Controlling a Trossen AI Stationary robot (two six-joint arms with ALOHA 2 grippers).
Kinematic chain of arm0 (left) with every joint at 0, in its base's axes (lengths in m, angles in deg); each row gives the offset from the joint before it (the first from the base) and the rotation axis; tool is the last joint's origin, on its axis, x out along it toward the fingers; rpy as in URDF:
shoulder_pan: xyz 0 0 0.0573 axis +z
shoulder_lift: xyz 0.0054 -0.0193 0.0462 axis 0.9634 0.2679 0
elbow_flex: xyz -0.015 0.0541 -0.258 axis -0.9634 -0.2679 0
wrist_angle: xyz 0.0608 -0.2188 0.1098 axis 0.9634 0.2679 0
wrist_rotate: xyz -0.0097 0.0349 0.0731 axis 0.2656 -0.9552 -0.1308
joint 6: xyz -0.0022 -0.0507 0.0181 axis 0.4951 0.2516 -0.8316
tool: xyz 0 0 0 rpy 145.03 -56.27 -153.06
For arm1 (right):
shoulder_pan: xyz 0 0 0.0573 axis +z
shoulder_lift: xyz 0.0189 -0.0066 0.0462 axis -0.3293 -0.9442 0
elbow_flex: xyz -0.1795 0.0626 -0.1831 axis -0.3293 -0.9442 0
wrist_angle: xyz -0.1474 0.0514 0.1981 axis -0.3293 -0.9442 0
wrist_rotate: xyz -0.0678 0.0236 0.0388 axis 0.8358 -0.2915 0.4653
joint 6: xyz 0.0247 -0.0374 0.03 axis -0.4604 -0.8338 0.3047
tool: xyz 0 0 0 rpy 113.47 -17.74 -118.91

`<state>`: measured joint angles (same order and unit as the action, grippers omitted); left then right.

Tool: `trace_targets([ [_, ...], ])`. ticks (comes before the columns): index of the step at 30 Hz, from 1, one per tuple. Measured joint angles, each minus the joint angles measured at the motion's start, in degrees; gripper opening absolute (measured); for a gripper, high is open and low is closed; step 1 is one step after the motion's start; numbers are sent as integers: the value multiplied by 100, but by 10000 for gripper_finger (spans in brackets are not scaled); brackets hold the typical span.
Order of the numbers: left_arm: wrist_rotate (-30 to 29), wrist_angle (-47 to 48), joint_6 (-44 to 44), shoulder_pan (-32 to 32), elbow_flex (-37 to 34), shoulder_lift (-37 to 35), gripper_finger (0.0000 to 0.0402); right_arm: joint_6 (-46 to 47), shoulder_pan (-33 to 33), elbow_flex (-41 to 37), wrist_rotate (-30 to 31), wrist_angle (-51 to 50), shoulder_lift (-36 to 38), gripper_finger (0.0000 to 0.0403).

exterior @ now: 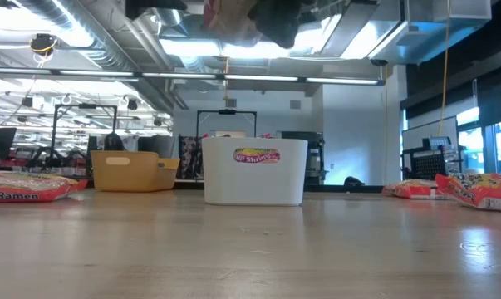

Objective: Sort Maruchan noodles
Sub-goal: Put the top green noodle pack into the white bin

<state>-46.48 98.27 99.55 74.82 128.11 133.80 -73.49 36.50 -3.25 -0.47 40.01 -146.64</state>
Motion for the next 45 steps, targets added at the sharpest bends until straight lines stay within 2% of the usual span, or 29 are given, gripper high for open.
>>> trace_targets([
  [5, 512, -291, 66, 604, 0, 1, 253, -119, -140, 242, -149, 16, 0, 96],
  [10, 725, -547, 190, 941, 0, 57, 253, -262, -245, 385, -326, 11, 0, 96],
  [15, 886, -1105, 205, 973, 0, 245, 253, -264, -362, 401, -369, -21, 0, 96],
  [22, 937, -1134, 294, 1014, 0, 607, 253, -269, -396, 401, -385, 18, -31, 96],
  [31, 916, -1530, 51, 1055, 0, 659, 246, -289, -391, 401, -417, 38, -31, 96],
  [36, 870, -1526, -92, 1055, 0, 659, 202, -204, -391, 401, -449, 42, -50, 97],
  [45, 925, -1565, -395, 1055, 0, 659, 73, 314, -391, 401, -473, 14, -50, 97],
])
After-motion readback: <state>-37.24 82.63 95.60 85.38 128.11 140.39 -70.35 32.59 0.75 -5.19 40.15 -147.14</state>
